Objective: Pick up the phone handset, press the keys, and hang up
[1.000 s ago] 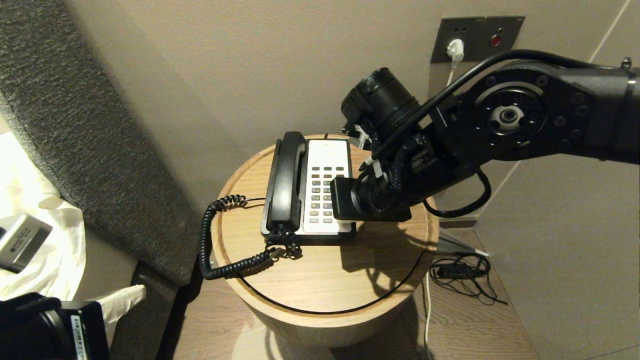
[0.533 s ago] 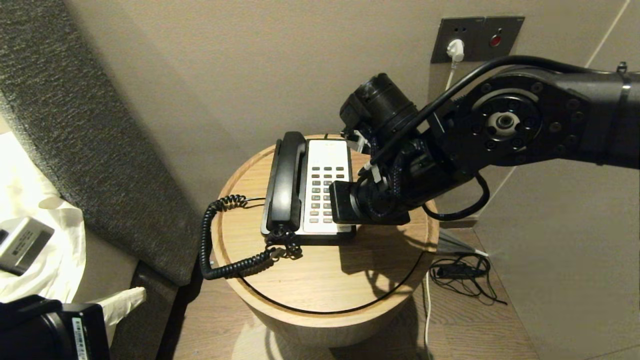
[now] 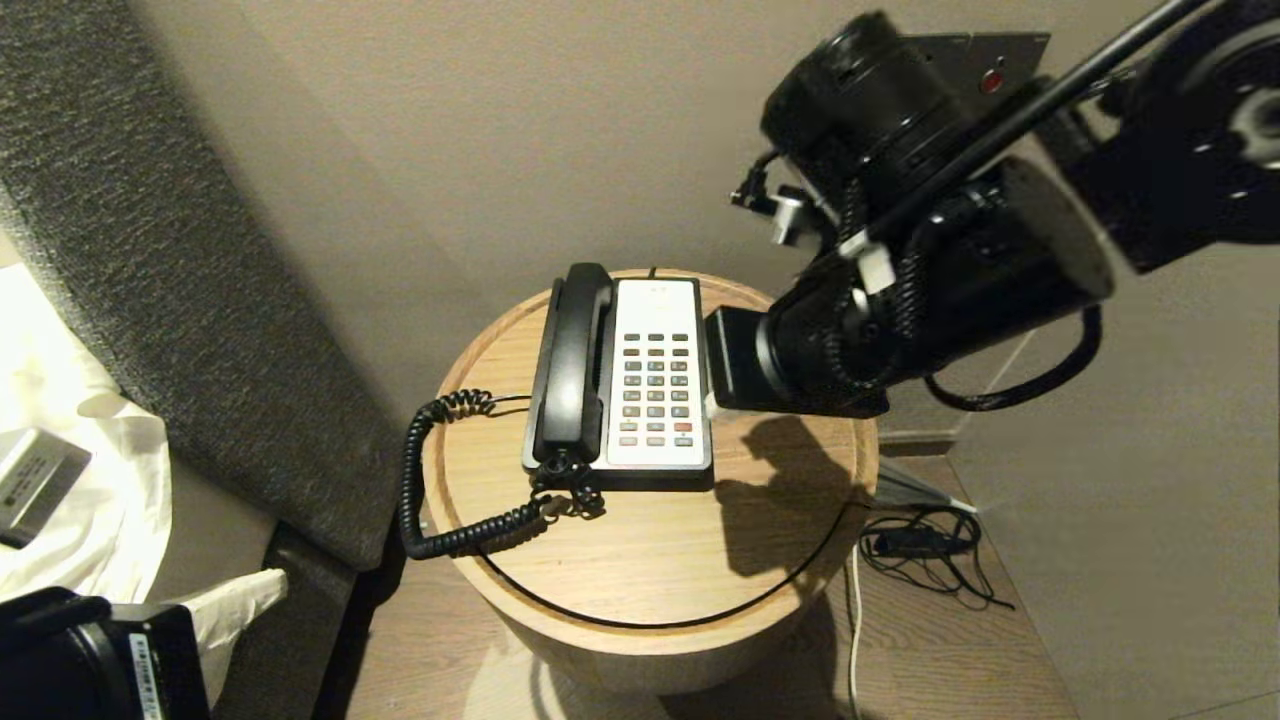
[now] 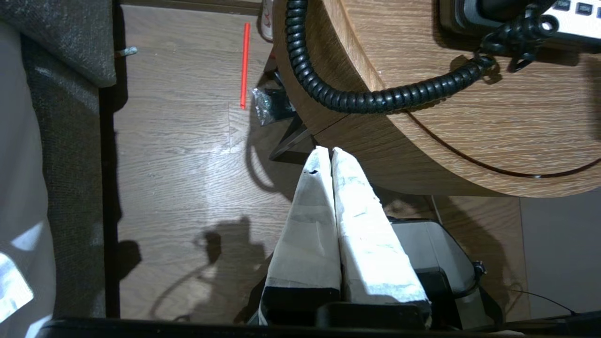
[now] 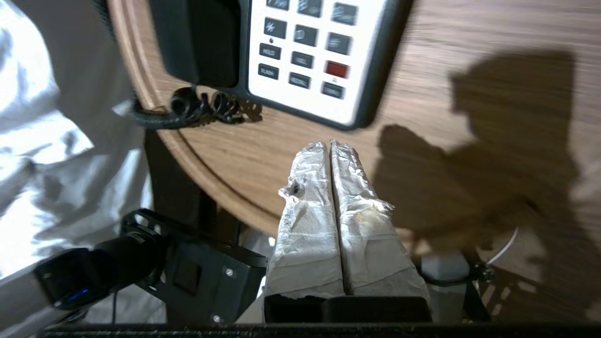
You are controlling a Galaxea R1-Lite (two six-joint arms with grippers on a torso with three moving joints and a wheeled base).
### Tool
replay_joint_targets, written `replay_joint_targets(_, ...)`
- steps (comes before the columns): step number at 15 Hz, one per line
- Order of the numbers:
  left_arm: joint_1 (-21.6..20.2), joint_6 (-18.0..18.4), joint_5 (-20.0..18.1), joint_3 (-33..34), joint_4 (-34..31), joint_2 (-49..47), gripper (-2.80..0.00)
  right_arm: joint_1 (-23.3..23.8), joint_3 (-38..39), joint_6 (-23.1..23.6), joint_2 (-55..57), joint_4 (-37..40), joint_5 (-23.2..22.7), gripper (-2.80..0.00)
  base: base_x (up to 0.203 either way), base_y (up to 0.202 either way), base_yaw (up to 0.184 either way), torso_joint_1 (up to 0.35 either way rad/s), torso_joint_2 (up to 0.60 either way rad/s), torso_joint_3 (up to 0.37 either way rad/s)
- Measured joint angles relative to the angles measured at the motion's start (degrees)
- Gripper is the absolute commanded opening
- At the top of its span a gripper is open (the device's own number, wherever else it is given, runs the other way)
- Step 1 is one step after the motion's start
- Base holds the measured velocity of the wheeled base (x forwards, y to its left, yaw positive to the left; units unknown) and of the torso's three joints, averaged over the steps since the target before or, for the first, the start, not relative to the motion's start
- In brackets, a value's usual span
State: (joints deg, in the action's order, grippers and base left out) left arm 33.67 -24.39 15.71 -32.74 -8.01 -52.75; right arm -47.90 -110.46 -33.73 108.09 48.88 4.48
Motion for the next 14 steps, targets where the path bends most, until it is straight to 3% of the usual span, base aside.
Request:
replay_joint_targets(3, -1.6, -0.1, 0.7, 0.8, 0.0, 0.5, -2.8, 0.7, 3.4, -0.8, -8.0, 0.6, 2.9, -2.8, 0.0, 0.0, 0.0, 0.0, 0.0, 0.0)
replay_joint_targets(5, -5.4, 0.3, 1.1, 1.1, -0.3, 1.7, -2.8, 2.9, 9.7, -0.9, -15.1, 0.5, 3.4, -2.8, 0.0, 0.0, 0.0, 0.0, 0.0, 0.0)
replay_joint_targets(11, -20.5, 7.5, 2.2, 8.4, -0.5, 14.3, -2.8, 17.7, 31.6, -1.1, -42.1, 0.0, 3.6, -2.8, 0.0, 0.0, 0.0, 0.0, 0.0, 0.0)
replay_joint_targets(14, -25.8, 12.1, 0.6, 12.6, -1.9, 23.9, -2.8, 24.6, 40.3, -3.1, -55.8, 0.4, 2.7, -2.8, 0.0, 0.0, 0.0, 0.0, 0.0, 0.0)
